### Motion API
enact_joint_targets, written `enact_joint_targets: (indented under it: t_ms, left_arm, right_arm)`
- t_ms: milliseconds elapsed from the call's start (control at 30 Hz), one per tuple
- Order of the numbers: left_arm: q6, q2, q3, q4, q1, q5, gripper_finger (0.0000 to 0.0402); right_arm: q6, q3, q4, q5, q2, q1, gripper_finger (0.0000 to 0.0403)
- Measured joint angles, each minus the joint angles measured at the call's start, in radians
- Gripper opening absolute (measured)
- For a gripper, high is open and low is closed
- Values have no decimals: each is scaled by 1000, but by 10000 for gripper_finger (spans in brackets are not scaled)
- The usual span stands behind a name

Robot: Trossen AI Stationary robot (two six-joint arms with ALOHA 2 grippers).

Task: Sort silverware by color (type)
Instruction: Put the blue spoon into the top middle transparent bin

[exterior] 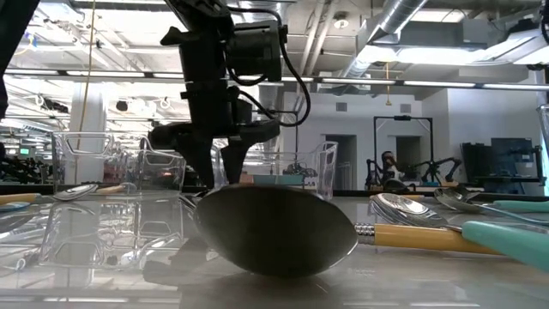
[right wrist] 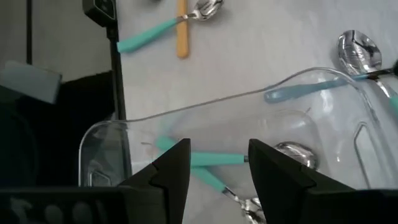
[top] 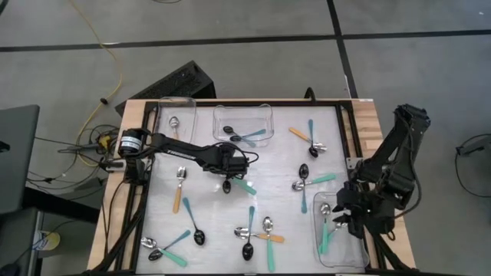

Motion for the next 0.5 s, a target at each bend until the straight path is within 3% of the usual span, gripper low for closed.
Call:
enact_joint_targets:
  t_ms: [333, 500]
  left_arm:
    - [9, 89, 5, 63, 24, 53, 180]
    - [4, 85, 3, 84, 5, 33, 141]
  right_arm:
    - [36, 0, 30, 75, 5, 87, 184]
    - [37, 0, 32, 88, 16, 116, 184]
